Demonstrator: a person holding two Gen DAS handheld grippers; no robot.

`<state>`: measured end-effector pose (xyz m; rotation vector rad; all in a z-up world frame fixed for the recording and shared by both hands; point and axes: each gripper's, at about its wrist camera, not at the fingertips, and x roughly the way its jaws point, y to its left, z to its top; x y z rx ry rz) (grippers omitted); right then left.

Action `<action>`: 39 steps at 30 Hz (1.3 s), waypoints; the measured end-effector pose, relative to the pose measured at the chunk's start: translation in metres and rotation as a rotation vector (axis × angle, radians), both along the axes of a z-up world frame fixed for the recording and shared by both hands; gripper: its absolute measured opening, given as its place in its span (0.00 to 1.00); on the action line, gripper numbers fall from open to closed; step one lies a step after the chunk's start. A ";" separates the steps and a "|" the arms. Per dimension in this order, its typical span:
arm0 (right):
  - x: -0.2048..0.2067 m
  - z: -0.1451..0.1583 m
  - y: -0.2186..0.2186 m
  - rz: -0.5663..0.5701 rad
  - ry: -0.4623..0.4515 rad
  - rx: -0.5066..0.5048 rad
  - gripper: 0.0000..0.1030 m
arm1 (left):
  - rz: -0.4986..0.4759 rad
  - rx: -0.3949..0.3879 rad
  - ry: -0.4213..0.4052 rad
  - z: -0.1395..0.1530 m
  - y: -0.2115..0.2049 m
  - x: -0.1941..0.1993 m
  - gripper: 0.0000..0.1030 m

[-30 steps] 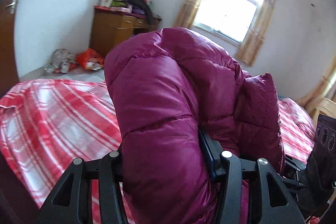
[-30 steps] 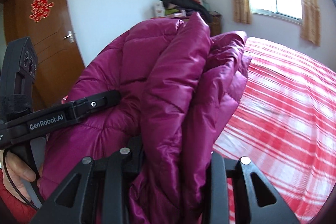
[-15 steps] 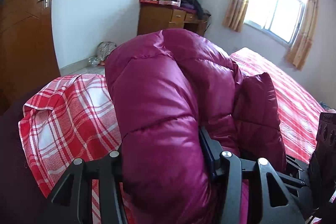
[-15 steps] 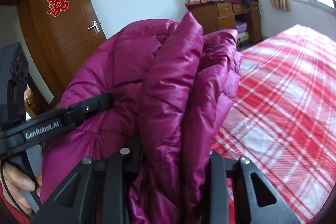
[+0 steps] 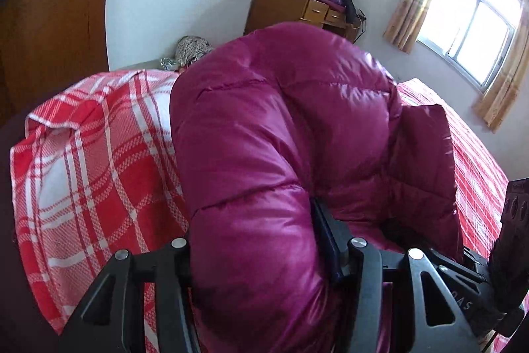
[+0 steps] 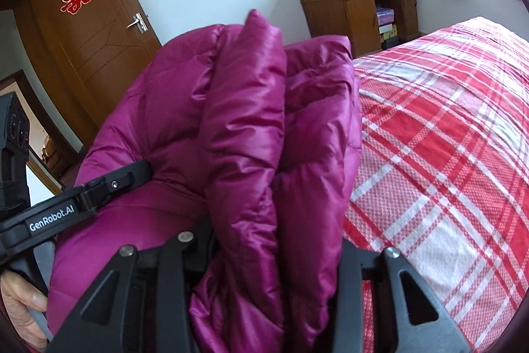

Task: Fold large clothes
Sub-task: 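Lower the folded jacket onto the bed corner with both tools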

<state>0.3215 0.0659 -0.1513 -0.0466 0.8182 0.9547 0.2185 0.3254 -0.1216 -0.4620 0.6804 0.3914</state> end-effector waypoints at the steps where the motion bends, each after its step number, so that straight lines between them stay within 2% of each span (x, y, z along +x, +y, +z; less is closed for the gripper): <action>1: 0.001 -0.002 -0.002 -0.003 0.010 0.006 0.42 | 0.002 -0.013 -0.011 -0.004 0.003 -0.001 0.56; 5: 0.004 -0.003 -0.004 -0.022 0.051 0.025 0.46 | -0.005 -0.024 -0.017 -0.007 0.006 -0.010 0.60; 11: -0.003 0.009 -0.014 -0.040 0.049 0.010 0.58 | -0.024 -0.028 0.004 0.017 -0.002 -0.033 0.60; 13: -0.011 0.015 -0.020 -0.056 0.042 0.007 0.65 | -0.037 -0.002 0.002 0.026 -0.006 -0.047 0.60; 16: -0.030 0.027 -0.035 -0.067 0.010 0.004 0.65 | -0.040 0.066 -0.004 0.037 -0.007 -0.069 0.60; 19: -0.055 0.046 -0.047 -0.111 -0.102 -0.045 0.65 | -0.018 0.111 -0.021 0.049 -0.009 -0.086 0.60; 21: -0.076 0.066 -0.054 -0.187 -0.236 -0.093 0.65 | 0.012 0.140 -0.031 0.057 -0.011 -0.095 0.60; 24: -0.109 0.097 -0.052 -0.188 -0.394 -0.097 0.64 | 0.007 0.160 -0.049 0.066 -0.022 -0.090 0.60; 26: -0.123 0.112 -0.044 -0.165 -0.455 -0.102 0.40 | -0.005 0.185 -0.044 0.067 -0.032 -0.087 0.60; 27: -0.127 0.116 -0.038 -0.146 -0.452 -0.113 0.23 | -0.001 0.201 -0.032 0.063 -0.038 -0.084 0.60; 28: -0.129 0.116 -0.031 -0.125 -0.424 -0.125 0.21 | 0.000 0.207 -0.013 0.057 -0.042 -0.080 0.60; 31: -0.116 0.104 -0.019 -0.111 -0.341 -0.147 0.21 | 0.002 0.204 0.051 0.038 -0.050 -0.070 0.60; 35: -0.105 0.071 -0.020 -0.094 -0.231 -0.172 0.21 | 0.008 0.213 0.068 0.026 -0.054 -0.070 0.60; 39: -0.103 0.048 -0.016 -0.086 -0.200 -0.191 0.21 | 0.003 0.243 0.094 0.017 -0.054 -0.064 0.62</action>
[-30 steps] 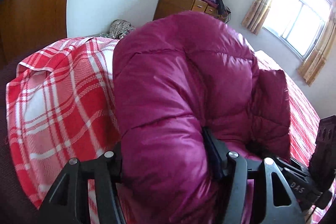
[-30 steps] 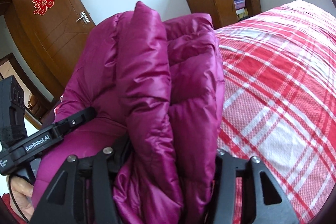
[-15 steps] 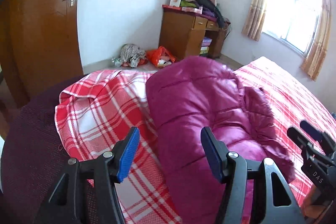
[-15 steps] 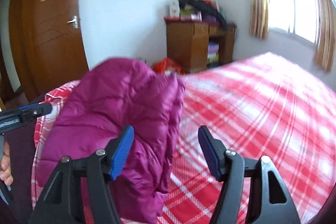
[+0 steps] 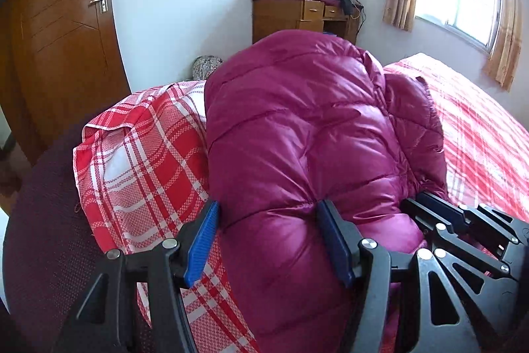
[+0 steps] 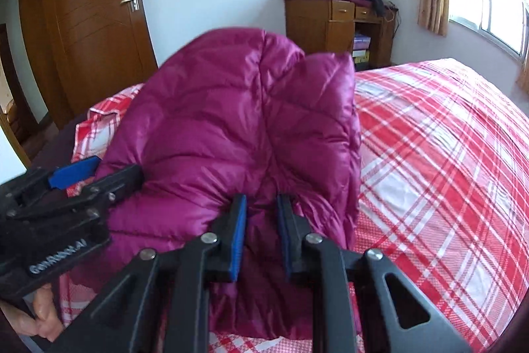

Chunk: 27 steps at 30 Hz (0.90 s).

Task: Fold large clothes
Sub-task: 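Lower the folded jacket onto the bed corner with both tools, then open both tools and withdraw them from the folded jacket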

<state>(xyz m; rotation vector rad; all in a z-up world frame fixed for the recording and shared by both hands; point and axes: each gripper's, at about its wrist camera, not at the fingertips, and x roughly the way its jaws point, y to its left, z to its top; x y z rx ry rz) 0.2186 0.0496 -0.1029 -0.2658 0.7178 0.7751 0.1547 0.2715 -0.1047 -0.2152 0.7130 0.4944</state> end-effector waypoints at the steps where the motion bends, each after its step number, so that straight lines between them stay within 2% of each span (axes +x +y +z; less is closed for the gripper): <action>1: 0.001 -0.005 0.001 0.002 0.003 -0.003 0.21 | -0.001 0.010 0.003 -0.004 -0.001 0.001 0.62; 6: 0.013 -0.017 -0.006 -0.012 0.074 0.059 0.21 | 0.021 0.011 0.018 -0.013 0.000 0.007 0.64; 9: 0.011 -0.016 -0.007 -0.018 0.079 0.046 0.21 | 0.023 0.049 0.039 -0.009 -0.009 0.005 0.64; 12: 0.000 -0.009 -0.016 -0.031 0.075 0.039 0.23 | 0.011 0.038 0.035 -0.001 -0.017 -0.006 0.64; 14: -0.012 -0.005 -0.024 -0.047 0.061 0.059 0.32 | 0.011 0.030 0.017 0.003 -0.021 -0.015 0.65; 15: -0.019 -0.001 -0.031 -0.053 0.054 0.079 0.44 | 0.018 0.033 0.006 0.005 -0.024 -0.020 0.65; 16: -0.025 0.001 -0.036 -0.059 0.047 0.094 0.61 | 0.023 0.040 -0.003 0.006 -0.027 -0.023 0.66; 17: -0.031 0.004 -0.041 -0.073 0.033 0.102 0.70 | 0.031 0.051 -0.014 0.008 -0.030 -0.028 0.66; 18: -0.038 0.007 -0.045 -0.085 0.016 0.107 0.86 | 0.036 0.054 -0.018 0.009 -0.031 -0.031 0.68; 19: -0.044 0.011 -0.051 -0.101 -0.007 0.110 0.92 | 0.041 0.051 -0.018 0.010 -0.033 -0.033 0.71; 21: -0.052 0.017 -0.061 -0.115 -0.027 0.124 0.93 | 0.035 0.025 -0.012 0.012 -0.034 -0.035 0.74; 25: -0.058 0.028 -0.079 -0.145 -0.006 0.146 0.95 | 0.031 -0.010 0.002 0.022 -0.041 -0.036 0.77; 27: -0.061 0.035 -0.085 -0.151 -0.012 0.152 0.96 | -0.002 0.044 0.043 0.028 -0.051 -0.038 0.78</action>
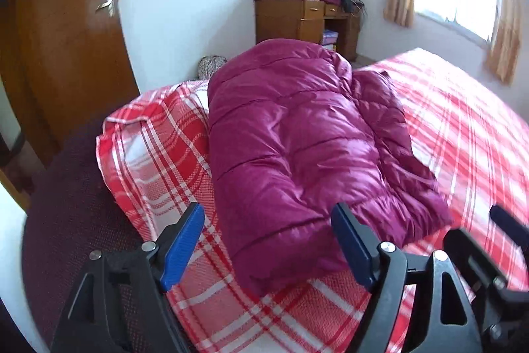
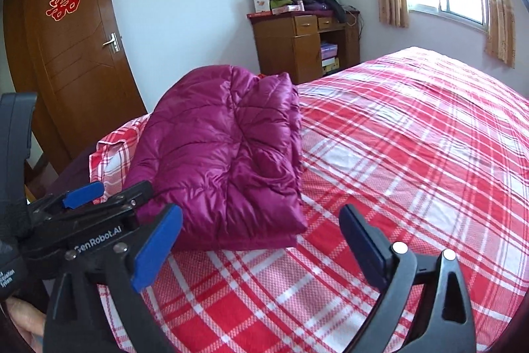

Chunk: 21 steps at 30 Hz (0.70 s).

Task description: Fold large clothes

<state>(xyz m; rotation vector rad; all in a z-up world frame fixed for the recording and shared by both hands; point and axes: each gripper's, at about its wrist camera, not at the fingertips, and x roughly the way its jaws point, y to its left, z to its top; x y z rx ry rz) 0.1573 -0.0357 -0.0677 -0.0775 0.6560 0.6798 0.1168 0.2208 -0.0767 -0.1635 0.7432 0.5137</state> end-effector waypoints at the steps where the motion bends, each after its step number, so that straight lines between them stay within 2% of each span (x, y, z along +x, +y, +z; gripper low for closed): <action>1: -0.002 0.003 -0.002 -0.006 -0.007 0.000 0.98 | -0.020 0.031 0.018 0.003 -0.005 -0.003 0.78; 3: -0.007 0.009 -0.006 -0.025 -0.024 -0.006 1.00 | -0.040 0.043 0.038 0.009 -0.009 -0.014 0.78; 6: -0.011 0.018 -0.013 -0.055 -0.042 -0.008 1.00 | 0.001 0.064 0.102 0.017 -0.011 -0.033 0.78; 9: -0.015 0.030 -0.018 -0.071 -0.048 0.013 1.00 | -0.001 0.051 0.080 0.025 -0.008 -0.051 0.78; 11: -0.020 0.040 -0.020 -0.078 -0.051 0.028 1.00 | 0.010 0.062 0.040 0.033 -0.007 -0.064 0.78; 16: -0.042 0.068 -0.024 -0.095 -0.119 0.078 1.00 | 0.016 0.178 -0.125 0.061 -0.022 -0.086 0.78; 21: -0.069 0.091 -0.029 -0.122 -0.227 0.124 1.00 | -0.015 0.157 -0.236 0.086 -0.026 -0.099 0.78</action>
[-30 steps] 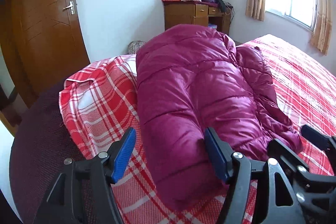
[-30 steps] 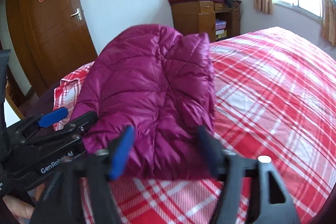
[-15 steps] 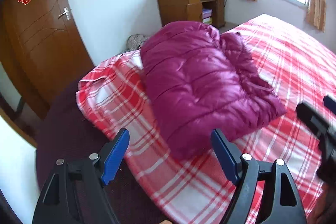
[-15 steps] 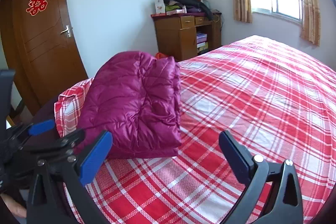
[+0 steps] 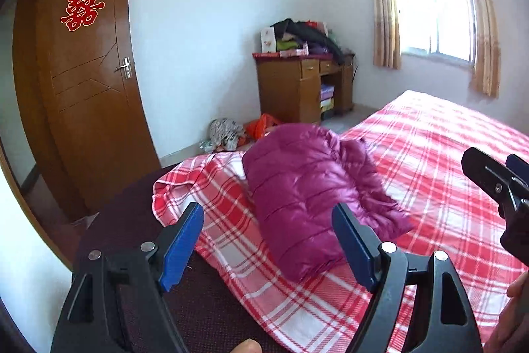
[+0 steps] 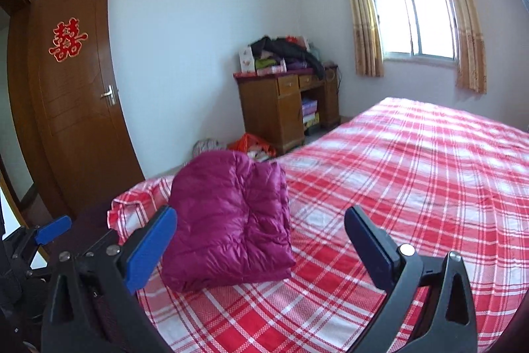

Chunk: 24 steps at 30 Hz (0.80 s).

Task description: Fold large clothes

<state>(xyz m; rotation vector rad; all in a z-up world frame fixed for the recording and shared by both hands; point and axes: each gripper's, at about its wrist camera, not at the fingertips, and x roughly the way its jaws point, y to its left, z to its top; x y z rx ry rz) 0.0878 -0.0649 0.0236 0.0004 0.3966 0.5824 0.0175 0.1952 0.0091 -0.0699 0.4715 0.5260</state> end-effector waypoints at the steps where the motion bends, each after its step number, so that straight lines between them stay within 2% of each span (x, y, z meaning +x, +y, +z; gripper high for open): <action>1: -0.005 0.004 -0.002 -0.010 -0.021 0.010 1.00 | -0.002 0.009 -0.011 0.003 -0.001 -0.002 0.78; 5: -0.019 0.018 -0.012 -0.040 -0.105 0.051 1.00 | 0.015 0.063 -0.041 0.013 -0.008 -0.007 0.78; 9: -0.028 0.026 -0.015 -0.054 -0.165 0.070 1.00 | 0.024 0.041 -0.078 0.020 -0.007 -0.015 0.78; 24: -0.026 0.013 -0.007 -0.020 -0.122 0.056 1.00 | 0.031 0.045 -0.064 0.016 -0.011 -0.015 0.79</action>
